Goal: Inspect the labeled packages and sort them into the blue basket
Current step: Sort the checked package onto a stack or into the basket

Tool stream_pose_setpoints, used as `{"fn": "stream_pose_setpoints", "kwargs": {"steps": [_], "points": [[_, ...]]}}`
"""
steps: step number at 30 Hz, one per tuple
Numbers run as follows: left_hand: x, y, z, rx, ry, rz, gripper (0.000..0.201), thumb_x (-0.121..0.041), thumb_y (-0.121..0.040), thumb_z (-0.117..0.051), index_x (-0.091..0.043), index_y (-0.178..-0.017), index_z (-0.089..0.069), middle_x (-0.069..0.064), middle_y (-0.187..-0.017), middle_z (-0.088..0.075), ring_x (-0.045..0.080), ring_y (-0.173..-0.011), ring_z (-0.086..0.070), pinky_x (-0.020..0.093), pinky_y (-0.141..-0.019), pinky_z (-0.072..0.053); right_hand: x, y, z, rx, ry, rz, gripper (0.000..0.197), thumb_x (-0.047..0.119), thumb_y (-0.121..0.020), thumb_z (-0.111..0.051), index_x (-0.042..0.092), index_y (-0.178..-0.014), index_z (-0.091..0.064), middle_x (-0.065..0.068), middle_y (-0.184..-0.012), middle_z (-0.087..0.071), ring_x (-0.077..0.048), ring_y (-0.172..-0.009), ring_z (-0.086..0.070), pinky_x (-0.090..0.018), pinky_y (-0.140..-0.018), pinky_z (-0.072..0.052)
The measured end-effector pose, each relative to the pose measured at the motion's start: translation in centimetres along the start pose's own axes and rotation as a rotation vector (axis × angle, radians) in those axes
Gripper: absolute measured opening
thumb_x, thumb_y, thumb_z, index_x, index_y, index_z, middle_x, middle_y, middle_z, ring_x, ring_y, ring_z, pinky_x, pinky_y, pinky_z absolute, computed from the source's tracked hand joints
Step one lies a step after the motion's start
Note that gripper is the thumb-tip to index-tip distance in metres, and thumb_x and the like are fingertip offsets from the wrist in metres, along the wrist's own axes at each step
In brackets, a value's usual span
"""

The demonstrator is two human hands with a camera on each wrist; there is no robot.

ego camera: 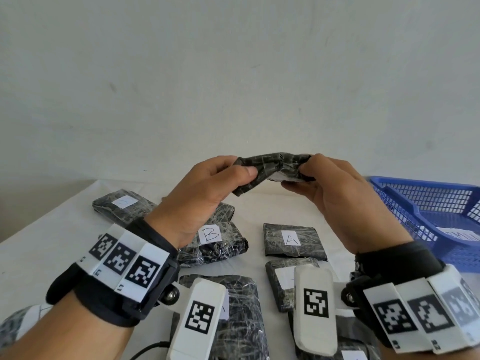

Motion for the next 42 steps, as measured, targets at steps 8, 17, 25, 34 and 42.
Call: {"fn": "stream_pose_setpoints", "kwargs": {"steps": [8,17,25,34,42], "points": [[0.9,-0.2,0.8,-0.017,-0.121,-0.029,0.089,-0.052,-0.056,-0.072,-0.031,-0.141,-0.055,0.0,-0.137,-0.06,0.014,-0.127,-0.06,0.035,-0.106,-0.051,0.4,0.5,0.2,0.037,-0.097,-0.101,0.04,0.018,-0.072,-0.058,0.006,-0.107,-0.073,-0.023,-0.115,-0.075,-0.025,-0.103,-0.072,-0.046,-0.11,-0.053],[1.2,0.3,0.5,0.17,-0.431,-0.168,0.128,-0.061,-0.049,-0.091,-0.042,-0.157,-0.025,-0.029,-0.145,-0.033,-0.012,-0.137,-0.04,0.015,-0.113,-0.039,-1.0,0.2,1.2,-0.086,-0.007,-0.246,0.029,0.017,-0.09,-0.078,0.001,-0.114,-0.072,-0.02,-0.105,-0.079,-0.027,-0.085,-0.078,-0.042,-0.074,-0.064],[1.1,-0.3,0.2,-0.01,-0.078,-0.022,0.046,-0.031,-0.073,-0.085,-0.021,-0.116,-0.072,-0.003,-0.113,-0.078,0.018,-0.109,-0.073,0.029,-0.091,-0.059,0.5,0.4,1.4,-0.112,0.03,-0.076,0.031,-0.012,-0.098,-0.055,0.018,-0.101,-0.065,-0.006,-0.09,-0.077,-0.016,-0.075,-0.072,-0.031,-0.066,-0.06],[1.3,-0.2,-0.8,-0.017,-0.241,-0.12,0.036,-0.063,-0.082,-0.062,-0.041,-0.108,-0.051,0.0,-0.115,-0.063,0.021,-0.113,-0.062,0.05,-0.106,-0.049,1.5,0.8,-0.5,-0.06,-0.053,-0.089,0.016,0.038,-0.095,-0.058,0.025,-0.091,-0.052,0.008,-0.086,-0.065,-0.017,-0.095,-0.059,-0.051,-0.111,-0.05],[1.1,-0.2,-1.0,-0.064,0.026,-0.118,0.04,-0.063,-0.079,-0.057,-0.029,-0.1,-0.06,0.001,-0.105,-0.051,0.021,-0.098,-0.043,0.047,-0.087,-0.037,2.6,1.1,-1.5,-0.075,0.07,0.045,0.02,0.035,-0.08,-0.059,0.029,-0.093,-0.073,-0.008,-0.101,-0.073,-0.038,-0.088,-0.056,-0.076,-0.099,-0.044]]}}
Point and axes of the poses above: each hand's wrist, its own y-axis away from the middle knuckle, its own z-axis out of the back of the hand, x = y × z, the point moved 3 cm from there along -y, towards the middle knuckle
